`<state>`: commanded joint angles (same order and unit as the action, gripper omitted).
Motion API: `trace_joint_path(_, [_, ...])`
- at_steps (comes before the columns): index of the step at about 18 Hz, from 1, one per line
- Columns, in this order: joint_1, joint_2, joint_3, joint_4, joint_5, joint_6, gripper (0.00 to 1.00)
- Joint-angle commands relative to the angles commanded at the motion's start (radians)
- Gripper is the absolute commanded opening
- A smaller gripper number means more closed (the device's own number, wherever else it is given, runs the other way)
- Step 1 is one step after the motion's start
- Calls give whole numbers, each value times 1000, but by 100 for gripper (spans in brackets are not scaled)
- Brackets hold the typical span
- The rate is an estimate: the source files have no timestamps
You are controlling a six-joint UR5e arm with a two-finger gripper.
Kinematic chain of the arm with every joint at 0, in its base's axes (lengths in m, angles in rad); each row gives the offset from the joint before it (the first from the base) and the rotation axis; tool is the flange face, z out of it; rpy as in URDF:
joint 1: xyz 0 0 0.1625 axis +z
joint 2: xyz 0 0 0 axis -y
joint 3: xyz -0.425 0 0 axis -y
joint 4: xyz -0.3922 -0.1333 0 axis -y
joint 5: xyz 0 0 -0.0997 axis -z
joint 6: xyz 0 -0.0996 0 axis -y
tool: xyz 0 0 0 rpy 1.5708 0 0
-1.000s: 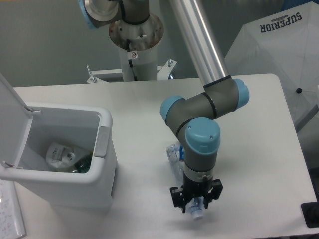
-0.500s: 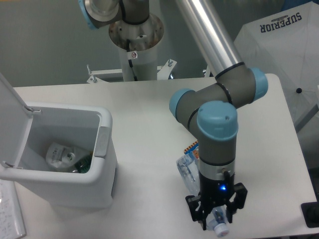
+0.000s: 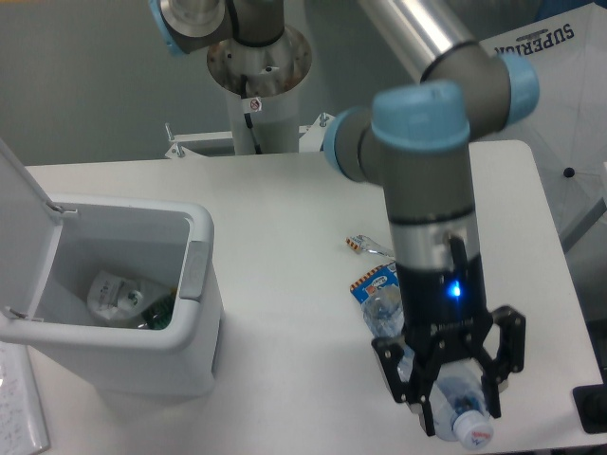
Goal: Place the trash in the trash can
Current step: 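Lift the bottle and carry it over the white trash bin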
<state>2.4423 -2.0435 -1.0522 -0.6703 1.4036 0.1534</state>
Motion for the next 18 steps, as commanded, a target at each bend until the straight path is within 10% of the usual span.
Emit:
trace_joint_path(11, [-222,86,-11,0,6,-77,65])
trace_joint_path(18, [-333,175,-193,-2,8,-118,65])
